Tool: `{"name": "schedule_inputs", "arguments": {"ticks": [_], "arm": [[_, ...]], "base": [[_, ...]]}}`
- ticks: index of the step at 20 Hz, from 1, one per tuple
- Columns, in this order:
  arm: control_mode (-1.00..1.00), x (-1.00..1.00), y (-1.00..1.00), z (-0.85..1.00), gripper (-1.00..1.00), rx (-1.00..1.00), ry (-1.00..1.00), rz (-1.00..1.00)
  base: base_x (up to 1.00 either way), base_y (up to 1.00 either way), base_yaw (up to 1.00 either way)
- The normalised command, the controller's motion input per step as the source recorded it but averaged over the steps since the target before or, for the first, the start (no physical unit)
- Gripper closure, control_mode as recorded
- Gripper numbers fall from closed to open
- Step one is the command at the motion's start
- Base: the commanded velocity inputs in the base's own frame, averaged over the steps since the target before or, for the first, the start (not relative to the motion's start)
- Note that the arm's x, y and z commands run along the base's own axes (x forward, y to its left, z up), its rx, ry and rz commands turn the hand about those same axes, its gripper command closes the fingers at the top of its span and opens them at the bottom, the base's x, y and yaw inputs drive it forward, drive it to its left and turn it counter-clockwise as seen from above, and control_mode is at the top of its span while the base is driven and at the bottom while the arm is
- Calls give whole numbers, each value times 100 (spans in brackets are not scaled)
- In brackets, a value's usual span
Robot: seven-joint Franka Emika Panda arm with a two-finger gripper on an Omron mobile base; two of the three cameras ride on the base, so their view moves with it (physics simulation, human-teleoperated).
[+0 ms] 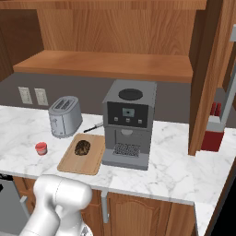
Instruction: Pick the bread, place it on the cutting board, pick the jam, place it on the counter, and close the cabinet.
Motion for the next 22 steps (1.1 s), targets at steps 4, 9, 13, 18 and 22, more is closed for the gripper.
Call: {"name": "schedule_inputs", "arguments": {"ticks": [4,9,13,18,22], "arm": [[-100,8,20,0,-100,3,-6,-18],[-100,12,17,0,-100,3,-6,-18],[-100,23,19,-1,-100,1,-5,-17],[-100,37,13,-6,-100,0,-4,-12],[-100,37,3,-11,-100,0,-2,-8]], "base": [[0,0,0],[0,0,0],[0,0,0],[0,0,0],[0,0,0]]}}
